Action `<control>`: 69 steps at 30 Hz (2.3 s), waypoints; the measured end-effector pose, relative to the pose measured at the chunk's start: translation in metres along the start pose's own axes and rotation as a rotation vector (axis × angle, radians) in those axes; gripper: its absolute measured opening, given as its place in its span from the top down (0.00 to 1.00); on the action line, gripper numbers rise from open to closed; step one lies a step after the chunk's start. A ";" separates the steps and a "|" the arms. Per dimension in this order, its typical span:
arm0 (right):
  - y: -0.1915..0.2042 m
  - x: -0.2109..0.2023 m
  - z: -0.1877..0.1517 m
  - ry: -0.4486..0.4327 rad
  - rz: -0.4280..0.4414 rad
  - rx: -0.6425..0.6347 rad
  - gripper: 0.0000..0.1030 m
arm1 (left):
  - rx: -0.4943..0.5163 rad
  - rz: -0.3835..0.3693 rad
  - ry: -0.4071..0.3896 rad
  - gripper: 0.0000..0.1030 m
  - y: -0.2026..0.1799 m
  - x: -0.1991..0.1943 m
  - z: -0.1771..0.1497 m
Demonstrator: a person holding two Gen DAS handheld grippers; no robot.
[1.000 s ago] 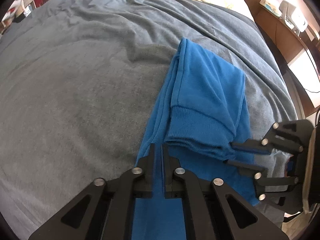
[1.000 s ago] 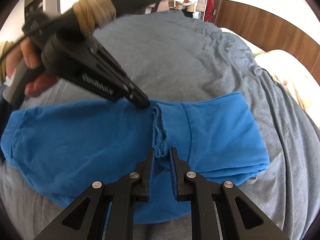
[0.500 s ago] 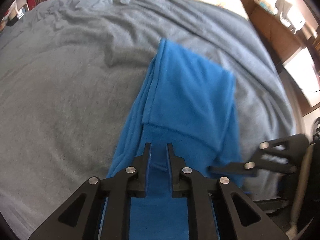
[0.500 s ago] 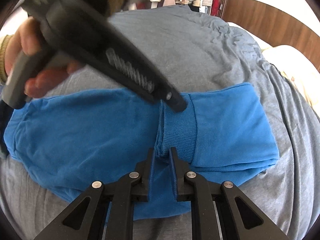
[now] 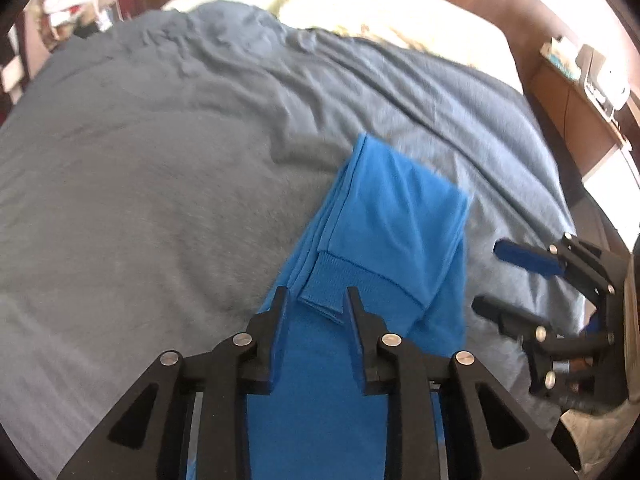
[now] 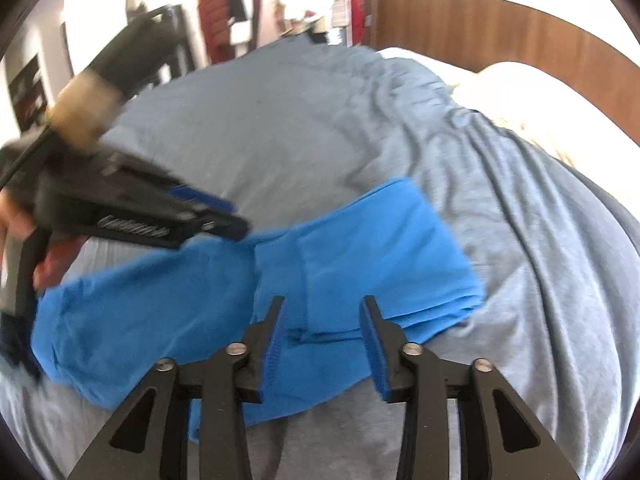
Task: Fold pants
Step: 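Open both grippers and pull them back from the folded blue pants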
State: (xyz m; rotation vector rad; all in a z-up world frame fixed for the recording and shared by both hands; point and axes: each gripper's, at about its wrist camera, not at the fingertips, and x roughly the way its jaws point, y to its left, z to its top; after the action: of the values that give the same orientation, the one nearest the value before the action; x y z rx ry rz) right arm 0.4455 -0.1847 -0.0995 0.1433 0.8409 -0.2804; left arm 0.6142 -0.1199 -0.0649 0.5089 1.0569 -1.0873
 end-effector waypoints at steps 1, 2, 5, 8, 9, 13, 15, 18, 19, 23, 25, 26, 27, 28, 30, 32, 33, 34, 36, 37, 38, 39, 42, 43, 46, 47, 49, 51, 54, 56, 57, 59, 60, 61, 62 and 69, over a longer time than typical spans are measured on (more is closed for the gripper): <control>-0.003 -0.004 0.002 -0.007 -0.004 0.015 0.53 | -0.013 0.009 -0.009 0.73 -0.001 -0.007 0.000; -0.008 -0.012 0.005 -0.019 0.001 0.044 0.53 | -0.032 0.023 -0.023 0.71 -0.001 -0.018 -0.004; -0.014 -0.027 0.009 -0.034 0.013 0.100 0.53 | -0.067 0.066 -0.056 0.68 -0.006 -0.046 -0.013; -0.014 -0.040 0.010 -0.050 0.032 0.134 0.46 | -0.100 0.095 -0.088 0.60 -0.015 -0.068 -0.022; -0.012 -0.045 0.011 -0.054 0.039 0.133 0.46 | -0.121 0.108 -0.097 0.58 -0.019 -0.074 -0.025; -0.012 -0.054 0.011 -0.040 0.078 0.143 0.40 | -0.193 0.170 -0.119 0.53 -0.034 -0.091 -0.040; -0.014 -0.054 0.011 -0.025 0.085 0.138 0.40 | -0.230 0.196 -0.121 0.52 -0.043 -0.091 -0.045; -0.017 -0.056 0.012 -0.014 0.078 0.129 0.40 | -0.245 0.210 -0.110 0.52 -0.057 -0.086 -0.048; -0.019 -0.057 0.013 -0.012 0.079 0.128 0.40 | -0.258 0.219 -0.115 0.52 -0.061 -0.085 -0.048; -0.026 -0.059 0.016 0.004 0.068 0.119 0.40 | -0.337 0.276 -0.122 0.51 -0.073 -0.084 -0.052; -0.031 -0.062 0.018 0.006 0.066 0.117 0.39 | -0.398 0.288 -0.128 0.51 -0.077 -0.086 -0.056; -0.034 -0.064 0.019 0.007 0.067 0.113 0.40 | -0.432 0.283 -0.132 0.50 -0.079 -0.087 -0.058; -0.036 -0.065 0.020 0.008 0.070 0.111 0.40 | -0.469 0.278 -0.136 0.49 -0.081 -0.089 -0.061; -0.037 -0.066 0.020 0.010 0.072 0.110 0.40 | -0.501 0.274 -0.140 0.48 -0.083 -0.090 -0.064; -0.041 -0.068 0.022 0.021 0.079 0.101 0.40 | -0.536 0.285 -0.140 0.48 -0.088 -0.092 -0.069; -0.044 -0.070 0.023 0.024 0.081 0.086 0.40 | -0.557 0.297 -0.133 0.48 -0.092 -0.093 -0.072; -0.045 -0.072 0.023 0.024 0.080 0.079 0.40 | -0.557 0.301 -0.132 0.48 -0.095 -0.094 -0.073; -0.047 -0.073 0.023 0.025 0.082 0.072 0.40 | -0.554 0.309 -0.131 0.48 -0.096 -0.094 -0.073; -0.052 -0.075 0.024 0.027 0.084 0.068 0.40 | -0.527 0.318 -0.136 0.48 -0.098 -0.095 -0.070; -0.055 -0.076 0.024 0.025 0.080 0.071 0.40 | -0.510 0.324 -0.139 0.48 -0.099 -0.094 -0.066; -0.058 -0.077 0.025 0.027 0.075 0.078 0.40 | -0.488 0.320 -0.140 0.48 -0.100 -0.094 -0.063; -0.062 -0.077 0.025 0.028 0.072 0.093 0.40 | -0.452 0.320 -0.144 0.48 -0.102 -0.095 -0.060; -0.074 -0.081 0.024 0.019 0.046 0.148 0.40 | -0.378 0.384 -0.131 0.46 -0.110 -0.100 -0.052; -0.078 -0.083 0.024 0.012 0.042 0.165 0.40 | -0.383 0.411 -0.114 0.44 -0.111 -0.100 -0.050; -0.086 -0.085 0.025 0.010 0.042 0.195 0.39 | -0.438 0.426 -0.086 0.44 -0.115 -0.098 -0.048; -0.088 -0.085 0.026 0.013 0.046 0.197 0.39 | -0.468 0.423 -0.083 0.44 -0.117 -0.097 -0.047; -0.088 -0.082 0.027 0.024 0.061 0.185 0.40 | -0.507 0.425 -0.082 0.44 -0.122 -0.096 -0.048; -0.088 -0.080 0.029 0.034 0.073 0.154 0.40 | -0.544 0.418 -0.085 0.44 -0.129 -0.094 -0.050; -0.087 -0.081 0.030 0.041 0.083 0.113 0.40 | -0.570 0.404 -0.086 0.43 -0.136 -0.092 -0.050; -0.088 -0.081 0.031 0.047 0.084 0.092 0.40 | -0.576 0.409 -0.086 0.43 -0.138 -0.092 -0.050; -0.089 -0.081 0.031 0.049 0.087 0.087 0.40 | -0.577 0.421 -0.085 0.43 -0.139 -0.091 -0.049; -0.090 -0.080 0.030 0.048 0.083 0.081 0.40 | -0.577 0.440 -0.083 0.42 -0.140 -0.089 -0.048; -0.092 -0.080 0.030 0.048 0.084 0.081 0.40 | -0.576 0.442 -0.081 0.42 -0.140 -0.089 -0.047; -0.093 -0.079 0.029 0.050 0.085 0.084 0.40 | -0.576 0.443 -0.079 0.42 -0.140 -0.087 -0.045; -0.096 -0.077 0.029 0.057 0.085 0.091 0.40 | -0.574 0.442 -0.079 0.42 -0.140 -0.087 -0.043; -0.113 -0.065 0.031 0.062 0.085 0.150 0.40 | -0.432 0.465 -0.074 0.42 -0.137 -0.073 -0.011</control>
State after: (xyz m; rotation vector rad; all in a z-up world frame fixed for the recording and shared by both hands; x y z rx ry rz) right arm 0.3926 -0.2873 -0.0316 0.3285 0.8728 -0.2602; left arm 0.4807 -0.1349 0.0143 0.3365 1.0067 -0.4470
